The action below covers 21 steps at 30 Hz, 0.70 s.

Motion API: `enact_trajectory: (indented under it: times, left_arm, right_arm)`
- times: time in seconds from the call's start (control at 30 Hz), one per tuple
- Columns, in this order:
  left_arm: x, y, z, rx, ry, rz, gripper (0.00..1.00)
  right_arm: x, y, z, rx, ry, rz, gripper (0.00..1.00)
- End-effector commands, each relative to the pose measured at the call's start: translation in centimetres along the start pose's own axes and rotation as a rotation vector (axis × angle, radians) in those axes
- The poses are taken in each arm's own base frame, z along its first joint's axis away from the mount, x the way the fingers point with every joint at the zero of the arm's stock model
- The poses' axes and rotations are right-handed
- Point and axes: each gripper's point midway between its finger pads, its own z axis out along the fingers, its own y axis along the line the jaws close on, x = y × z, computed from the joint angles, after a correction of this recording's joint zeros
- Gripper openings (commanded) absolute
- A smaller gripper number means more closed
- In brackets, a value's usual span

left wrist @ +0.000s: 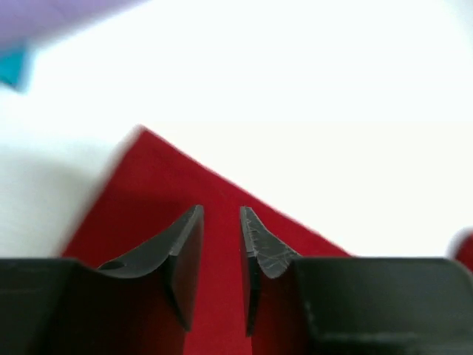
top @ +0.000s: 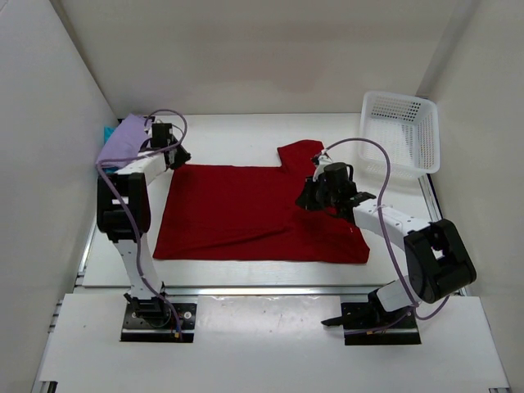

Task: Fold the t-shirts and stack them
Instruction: Fold the flattened tshirt in 1/3 of the way, then grap the side of the flattened tshirt furthest away from the robot with both arms

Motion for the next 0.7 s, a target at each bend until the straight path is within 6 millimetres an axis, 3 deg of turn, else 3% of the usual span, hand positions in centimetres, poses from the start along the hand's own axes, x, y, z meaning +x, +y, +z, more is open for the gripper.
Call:
enact_trajectory:
  times: [0.0,0.17,0.23,0.4,0.5,0.67]
  left_arm:
    - [-3.6,2.4,0.8,-0.119,-0.024,0.049,0.37]
    - [-3.9,4.0,2.5,-0.195,-0.007,0.111,0.4]
    - [-3.8,4.5,3.0,-0.21,0.01,0.121,0.4]
    - [-2.1,5.2,3.9,-0.212,0.064,0.115,0.41]
    - [-2.7,4.8,3.7,-0.202,0.046,0.125,0.45]
    - [-1.9,4.1,3.8,-0.191,0.069,0.15,0.48]
  right_arm:
    - [-0.2,1.3,0.6,-0.059,-0.033,-0.024,0.0]
    - [0.9,0.8,0.2,-0.066,-0.026,-0.01,0.0]
    - [0.0,0.8,-0.2,-0.073,-0.057,-0.005,0.0]
    - [0.4,1.5,0.0,-0.089,-0.045,-0.017,0.0]
    - [0.3,1.7,0.1,-0.097,-0.05,-0.01,0.0]
    - [0.6,2.4,0.5,-0.112,-0.038,-0.018,0.0]
